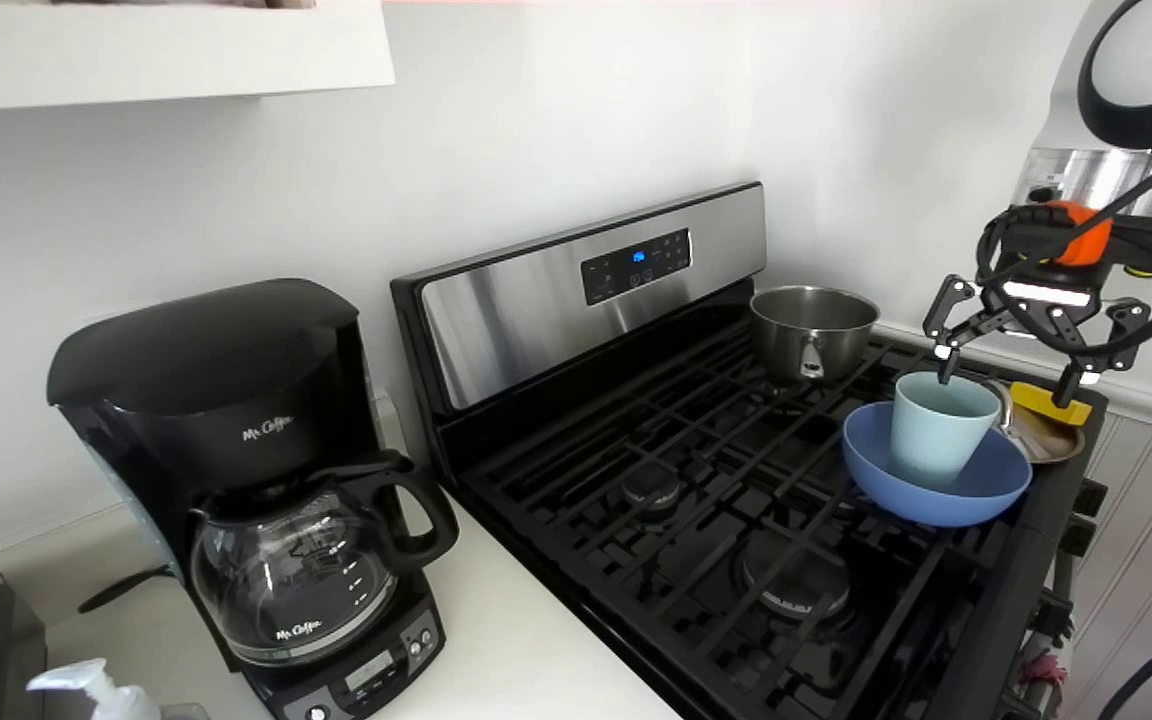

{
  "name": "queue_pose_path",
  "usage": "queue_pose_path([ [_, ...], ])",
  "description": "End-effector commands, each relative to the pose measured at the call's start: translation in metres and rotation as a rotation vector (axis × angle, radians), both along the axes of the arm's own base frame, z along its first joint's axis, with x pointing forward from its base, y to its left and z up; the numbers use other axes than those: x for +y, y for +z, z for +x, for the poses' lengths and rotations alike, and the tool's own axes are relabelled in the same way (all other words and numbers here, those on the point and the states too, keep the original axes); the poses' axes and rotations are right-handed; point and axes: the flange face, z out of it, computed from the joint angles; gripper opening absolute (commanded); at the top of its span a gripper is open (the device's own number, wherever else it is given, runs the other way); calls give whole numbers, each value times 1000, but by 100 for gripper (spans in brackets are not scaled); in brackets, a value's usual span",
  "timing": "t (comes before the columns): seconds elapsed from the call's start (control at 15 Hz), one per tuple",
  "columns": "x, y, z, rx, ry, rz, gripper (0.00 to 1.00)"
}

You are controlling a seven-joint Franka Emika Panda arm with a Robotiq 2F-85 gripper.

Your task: Put the blue cup in the blue bowl

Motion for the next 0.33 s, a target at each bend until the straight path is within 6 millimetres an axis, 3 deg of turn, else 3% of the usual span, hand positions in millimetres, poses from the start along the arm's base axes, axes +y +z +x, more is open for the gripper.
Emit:
queue_pose_path([
  [0.0,2,40,-20,-94,119,-12,100],
  [0.07,1,50,-23,-137,165,-14,100],
  [0.13,1,28,-8,-66,98,-16,100],
  [0.27,0,45,-14,-111,141,-26,100],
])
